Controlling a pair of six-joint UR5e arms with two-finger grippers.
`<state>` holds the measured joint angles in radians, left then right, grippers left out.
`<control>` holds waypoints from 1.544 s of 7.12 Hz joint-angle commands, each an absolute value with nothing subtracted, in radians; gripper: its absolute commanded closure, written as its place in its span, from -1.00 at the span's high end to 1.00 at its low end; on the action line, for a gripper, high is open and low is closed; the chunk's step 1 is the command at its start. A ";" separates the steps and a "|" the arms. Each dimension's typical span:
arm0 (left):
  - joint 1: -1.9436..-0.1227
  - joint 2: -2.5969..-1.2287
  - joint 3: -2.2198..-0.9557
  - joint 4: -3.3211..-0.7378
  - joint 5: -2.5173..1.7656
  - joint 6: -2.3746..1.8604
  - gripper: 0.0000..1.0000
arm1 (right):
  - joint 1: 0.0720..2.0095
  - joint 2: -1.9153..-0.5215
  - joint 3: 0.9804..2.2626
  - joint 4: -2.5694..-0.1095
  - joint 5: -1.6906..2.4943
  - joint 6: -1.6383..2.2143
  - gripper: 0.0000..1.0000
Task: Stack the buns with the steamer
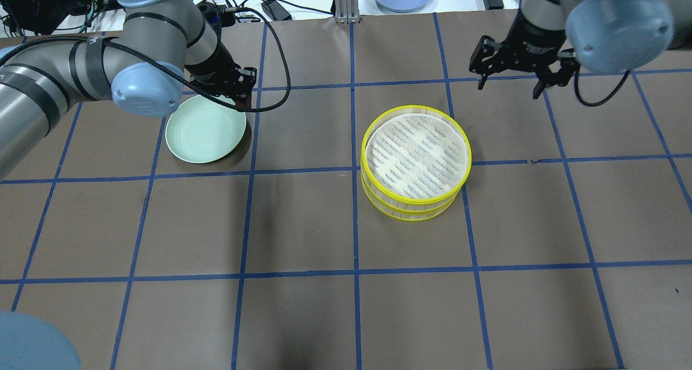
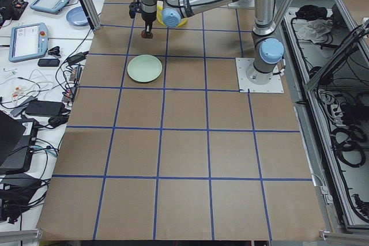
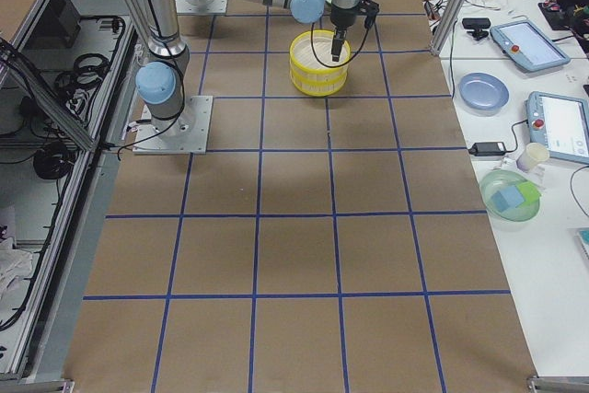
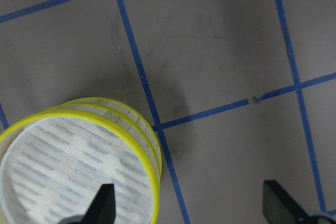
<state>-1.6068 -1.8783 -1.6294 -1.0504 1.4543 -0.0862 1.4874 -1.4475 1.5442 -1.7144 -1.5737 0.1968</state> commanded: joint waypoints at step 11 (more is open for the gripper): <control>-1.916 -1.956 -1.646 -0.982 1.146 -0.626 1.00 | 1.536 -1.637 1.509 -1.580 -1.605 0.160 1.00</control>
<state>-1.9151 -1.9538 -1.6459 -0.9833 1.1443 -0.6333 1.5347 -1.6405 1.5093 -1.5779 -1.6262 0.1618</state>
